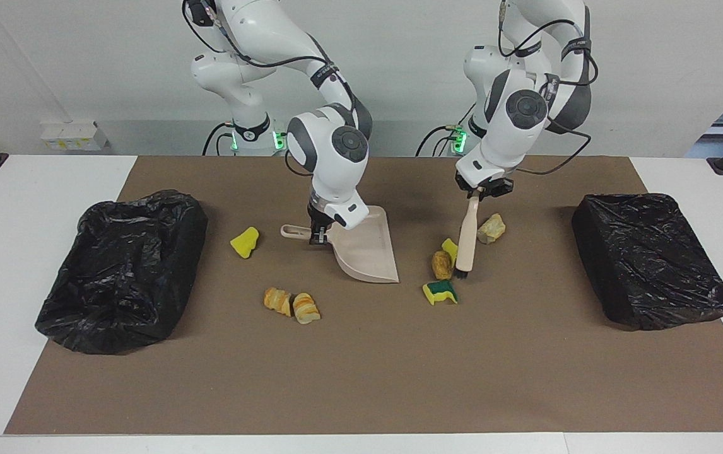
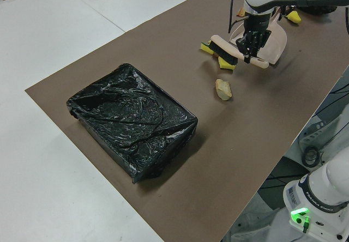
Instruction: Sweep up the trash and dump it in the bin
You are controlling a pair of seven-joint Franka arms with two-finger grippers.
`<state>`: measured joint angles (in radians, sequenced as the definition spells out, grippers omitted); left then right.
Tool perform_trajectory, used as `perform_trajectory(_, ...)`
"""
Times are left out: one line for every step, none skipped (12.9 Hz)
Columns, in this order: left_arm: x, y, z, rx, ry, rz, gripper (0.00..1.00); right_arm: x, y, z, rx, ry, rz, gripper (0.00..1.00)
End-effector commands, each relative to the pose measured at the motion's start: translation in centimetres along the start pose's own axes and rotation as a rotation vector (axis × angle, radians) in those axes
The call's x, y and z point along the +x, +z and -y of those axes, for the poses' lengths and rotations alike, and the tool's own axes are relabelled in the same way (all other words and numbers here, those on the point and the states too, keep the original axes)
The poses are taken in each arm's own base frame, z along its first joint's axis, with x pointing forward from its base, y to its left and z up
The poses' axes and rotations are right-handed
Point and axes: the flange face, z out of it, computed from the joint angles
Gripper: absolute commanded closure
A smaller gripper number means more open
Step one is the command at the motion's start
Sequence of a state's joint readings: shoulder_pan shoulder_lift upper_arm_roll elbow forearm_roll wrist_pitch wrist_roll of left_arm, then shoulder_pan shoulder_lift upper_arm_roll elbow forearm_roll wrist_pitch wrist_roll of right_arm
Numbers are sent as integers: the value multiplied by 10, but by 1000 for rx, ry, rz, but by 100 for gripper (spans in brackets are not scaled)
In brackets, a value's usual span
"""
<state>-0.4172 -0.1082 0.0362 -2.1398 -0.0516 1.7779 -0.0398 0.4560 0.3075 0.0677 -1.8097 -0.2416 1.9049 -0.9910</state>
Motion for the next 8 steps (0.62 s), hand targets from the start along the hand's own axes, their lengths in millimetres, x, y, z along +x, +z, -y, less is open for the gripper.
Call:
perform_trajectory(-21, -1, 5, -15, -107, 63, 100, -7, 0, 7, -15, 19, 8, 100)
perform_trajectory(-24, 0, 5, -12, -180, 76, 100, -7, 0, 7, -16, 19, 7, 100)
perform_trajectory(-27, 1, 7, -10, -264, 81, 100, -7, 0, 6, -17, 19, 7, 100)
perform_trajectory(-29, 4, 9, 6, -337, 82, 100, -7, 0, 6, -17, 19, 7, 100)
perform_trajectory(-31, 5, 16, 30, -402, 80, 100, -7, 0, 6, -17, 20, 6, 100)
perform_trajectory(-33, 8, 27, 73, -445, 81, 100, -8, 1, 6, -16, 21, 8, 100)
perform_trajectory(-38, 9, 31, 112, -477, 70, 100, -8, 1, 6, -15, 21, 6, 100)
perform_trajectory(-45, 15, 35, 140, -527, 69, 100, -9, 2, 6, -14, 31, 8, 100)
